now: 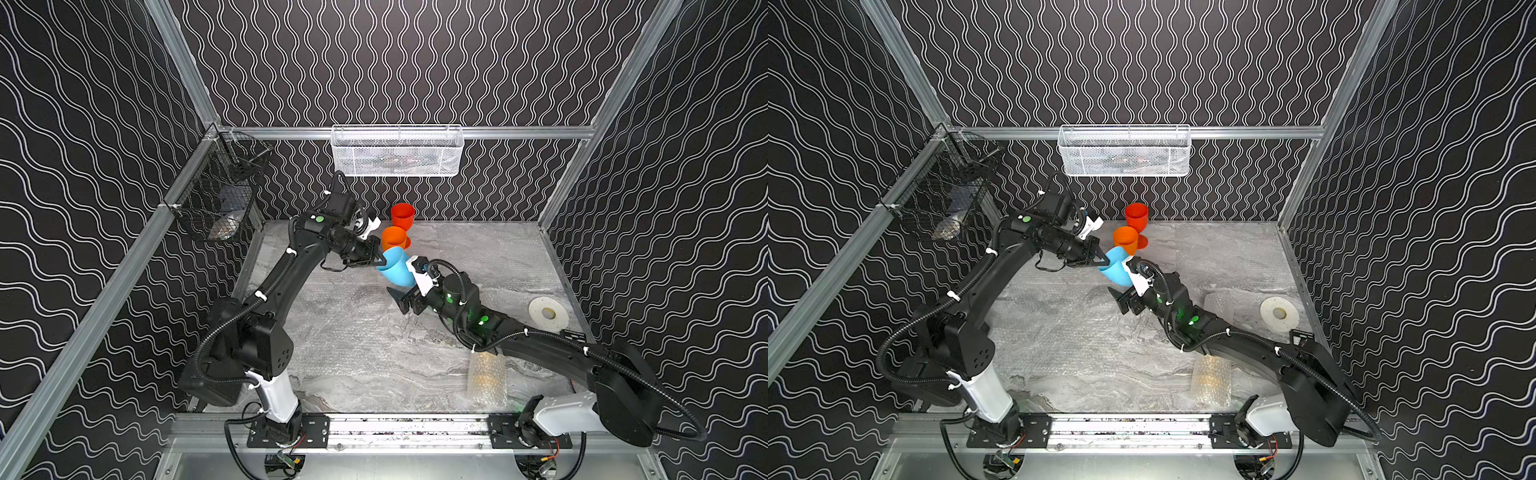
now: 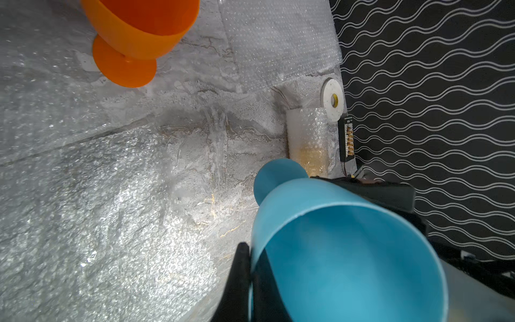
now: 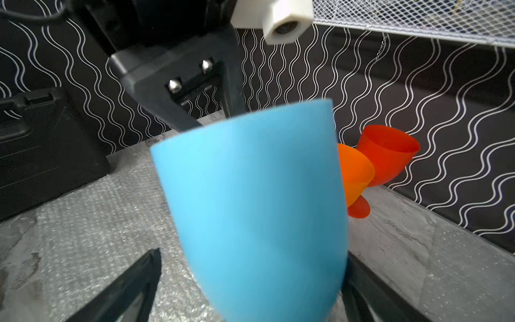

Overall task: Unpack wine glasses from bubble wrap
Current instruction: Pick up the wine glass from the bubble wrap, then place the wine glass at the center of the board.

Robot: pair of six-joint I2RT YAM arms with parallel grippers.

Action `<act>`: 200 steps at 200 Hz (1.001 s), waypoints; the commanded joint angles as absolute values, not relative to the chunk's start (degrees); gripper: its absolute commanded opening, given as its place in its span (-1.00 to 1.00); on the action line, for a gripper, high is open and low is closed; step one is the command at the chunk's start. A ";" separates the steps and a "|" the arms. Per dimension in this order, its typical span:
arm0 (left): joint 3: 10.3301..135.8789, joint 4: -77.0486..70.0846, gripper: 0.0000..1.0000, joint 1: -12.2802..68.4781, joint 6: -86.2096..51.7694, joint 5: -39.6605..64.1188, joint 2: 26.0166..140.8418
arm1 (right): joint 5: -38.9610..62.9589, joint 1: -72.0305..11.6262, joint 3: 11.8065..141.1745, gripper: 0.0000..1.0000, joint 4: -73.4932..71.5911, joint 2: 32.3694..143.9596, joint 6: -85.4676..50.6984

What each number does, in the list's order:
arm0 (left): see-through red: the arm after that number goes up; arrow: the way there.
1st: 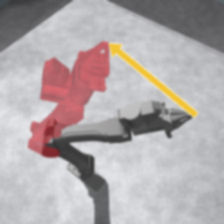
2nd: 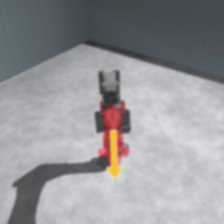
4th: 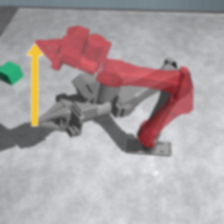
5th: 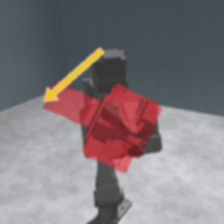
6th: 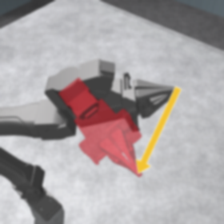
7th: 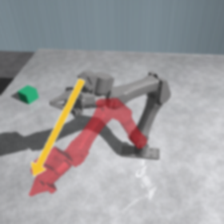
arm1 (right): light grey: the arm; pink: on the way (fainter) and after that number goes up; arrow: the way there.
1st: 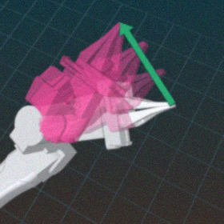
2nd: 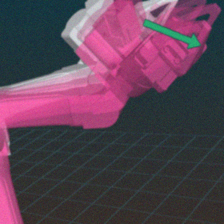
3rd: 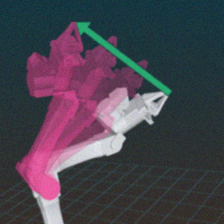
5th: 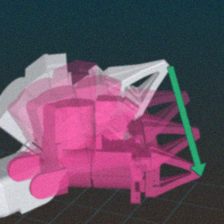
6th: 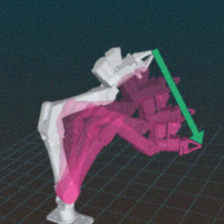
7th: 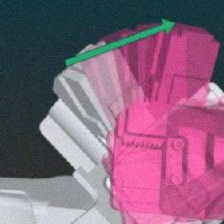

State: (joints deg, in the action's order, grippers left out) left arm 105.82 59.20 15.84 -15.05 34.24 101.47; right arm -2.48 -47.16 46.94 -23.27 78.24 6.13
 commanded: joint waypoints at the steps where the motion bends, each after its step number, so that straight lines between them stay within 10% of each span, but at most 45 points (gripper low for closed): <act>1: 107.73 56.69 -1.00 15.85 -15.56 31.42 101.31 | -0.17 -47.22 45.64 0.94 -18.25 75.66 3.64; 118: 141.43 68.33 -1.00 30.36 -9.73 -1.90 121.18 | 2.61 -29.53 41.07 0.91 -6.57 65.37 -11.42; 200: 140.53 53.19 -1.00 32.62 -8.44 -9.24 128.93 | 5.63 -27.25 43.59 0.91 -3.67 67.57 -14.58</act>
